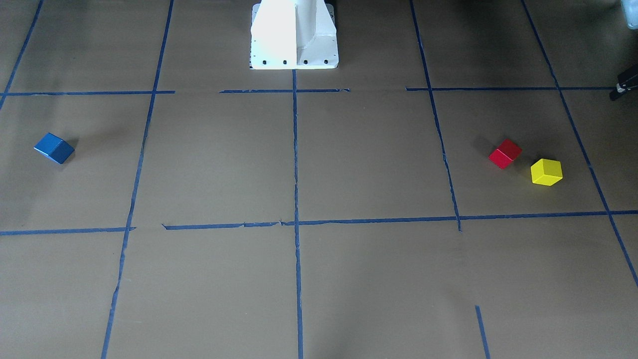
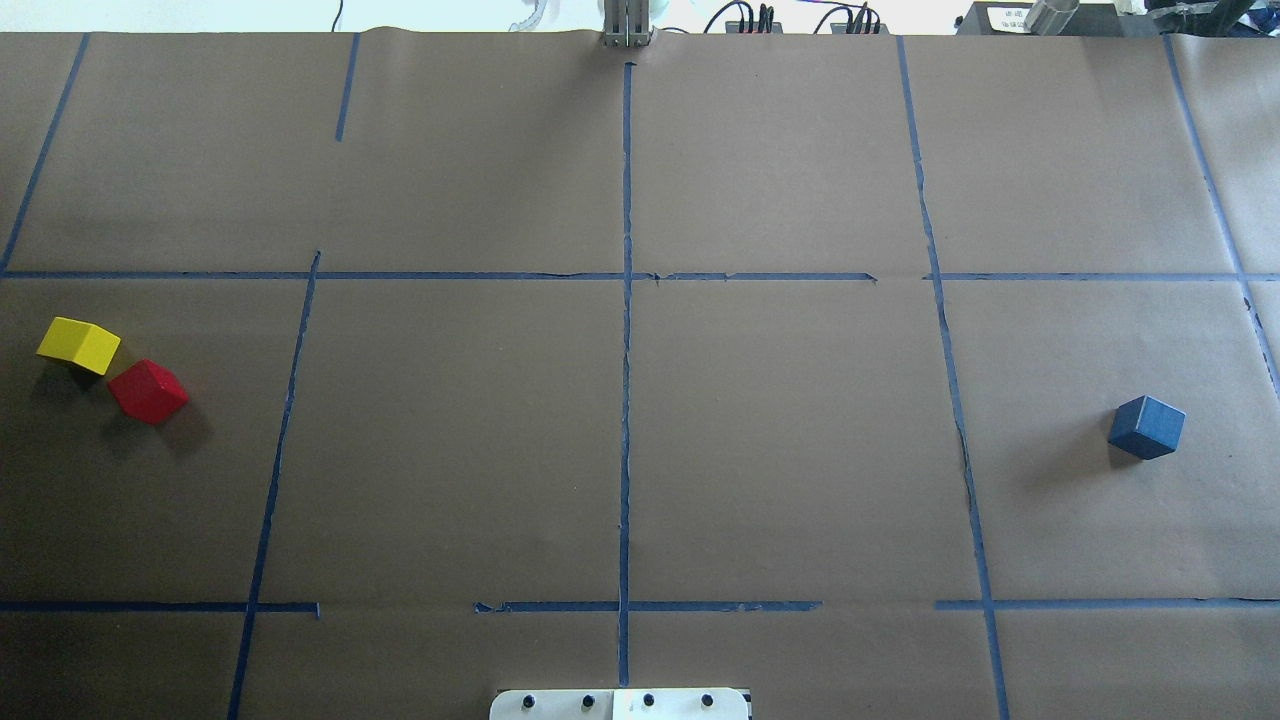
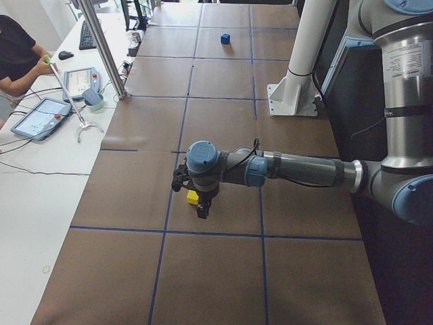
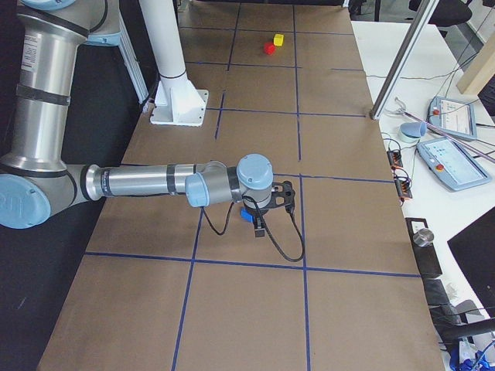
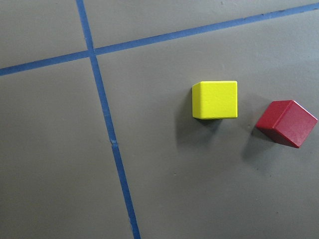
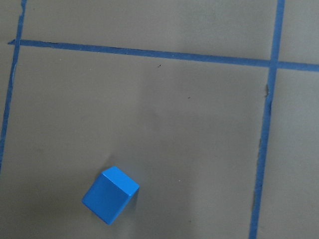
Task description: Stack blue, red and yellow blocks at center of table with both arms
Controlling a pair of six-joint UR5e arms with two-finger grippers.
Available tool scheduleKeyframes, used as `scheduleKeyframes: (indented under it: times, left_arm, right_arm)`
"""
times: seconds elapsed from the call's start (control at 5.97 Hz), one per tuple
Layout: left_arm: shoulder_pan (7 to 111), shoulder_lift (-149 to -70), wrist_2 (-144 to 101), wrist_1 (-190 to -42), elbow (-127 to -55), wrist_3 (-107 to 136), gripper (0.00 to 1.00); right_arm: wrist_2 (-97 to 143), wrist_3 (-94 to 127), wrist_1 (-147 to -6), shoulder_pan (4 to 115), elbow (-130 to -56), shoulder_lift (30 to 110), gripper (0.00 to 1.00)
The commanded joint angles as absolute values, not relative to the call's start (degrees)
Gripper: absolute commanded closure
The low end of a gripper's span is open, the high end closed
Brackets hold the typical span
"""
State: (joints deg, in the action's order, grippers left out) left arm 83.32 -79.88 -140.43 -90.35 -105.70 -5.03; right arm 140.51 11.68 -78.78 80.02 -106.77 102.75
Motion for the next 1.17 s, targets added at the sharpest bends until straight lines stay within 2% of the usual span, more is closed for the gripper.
scheduleKeyframes:
  times: [0.0, 0.17, 1.01]
  left_arm:
    - [83.1, -79.8, -140.4, -91.0, -105.9, -5.0, 0.00]
    - [83.2, -79.8, -140.4, -91.1, -106.0, -5.0, 0.00]
    - [83.2, -79.8, -140.4, -91.1, -106.0, -5.0, 0.00]
  right_arm:
    - [135.0, 35.8, -69.6, 69.2, -106.8, 102.7, 0.00]
    - [131.4, 48.0, -67.1, 63.5, -106.7, 102.7, 0.00]
    - [122.0, 66.2, -61.1, 51.7, -104.4, 103.4, 0.01]
